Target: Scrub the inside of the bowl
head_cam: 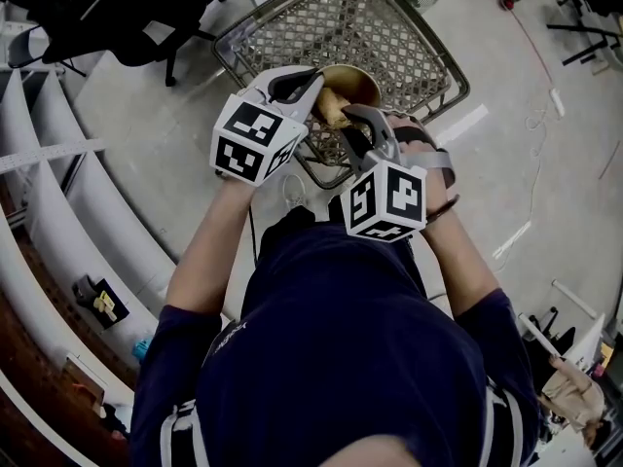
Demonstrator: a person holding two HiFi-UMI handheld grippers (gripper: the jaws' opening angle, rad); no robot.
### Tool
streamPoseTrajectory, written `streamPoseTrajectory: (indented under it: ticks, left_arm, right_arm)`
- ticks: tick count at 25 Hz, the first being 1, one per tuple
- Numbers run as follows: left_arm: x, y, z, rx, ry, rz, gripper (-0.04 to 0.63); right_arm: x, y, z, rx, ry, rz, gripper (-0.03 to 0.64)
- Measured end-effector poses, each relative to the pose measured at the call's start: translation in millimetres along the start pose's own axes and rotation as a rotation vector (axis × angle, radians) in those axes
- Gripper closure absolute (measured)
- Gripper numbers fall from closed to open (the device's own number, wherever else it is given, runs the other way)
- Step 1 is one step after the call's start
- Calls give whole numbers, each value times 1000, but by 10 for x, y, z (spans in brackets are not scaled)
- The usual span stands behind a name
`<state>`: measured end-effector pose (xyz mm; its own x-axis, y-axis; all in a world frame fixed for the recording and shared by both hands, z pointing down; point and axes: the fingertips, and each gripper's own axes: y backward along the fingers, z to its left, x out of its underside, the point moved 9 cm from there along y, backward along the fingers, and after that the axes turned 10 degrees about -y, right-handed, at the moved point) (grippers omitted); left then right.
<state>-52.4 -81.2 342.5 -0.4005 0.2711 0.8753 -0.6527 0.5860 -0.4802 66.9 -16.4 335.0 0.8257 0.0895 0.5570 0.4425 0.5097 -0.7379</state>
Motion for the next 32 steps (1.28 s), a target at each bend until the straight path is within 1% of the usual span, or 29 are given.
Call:
streamPoseTrajectory:
  ticks: [7, 11, 13, 16, 20, 23, 27, 32]
  left_arm:
    - [90, 64, 107, -33, 7, 1, 584]
    - [108, 87, 133, -44, 10, -1, 584]
    - [120, 103, 156, -45, 12, 1, 584]
    - [158, 111, 180, -42, 16, 16, 584]
    - [251, 110, 194, -35, 30, 37, 584]
    - [304, 104, 193, -28, 40, 48, 583]
    - [324, 109, 180, -22, 40, 53, 583]
    - [310, 133, 161, -22, 36, 52, 583]
  right_arm:
    - [-138, 131, 143, -58, 28, -55, 554]
    - [-168, 199, 167, -90, 15, -93, 554]
    - [-172, 215, 173, -113, -8, -111, 554]
    - [-140, 235, 156, -143, -84, -140, 554]
    - [-50, 247, 117, -156, -199, -164, 554]
    - [19, 248, 109, -154, -255, -173, 554]
    - [50, 266, 88, -138, -293, -184, 554]
    - [42, 270, 69, -124, -291, -180, 554]
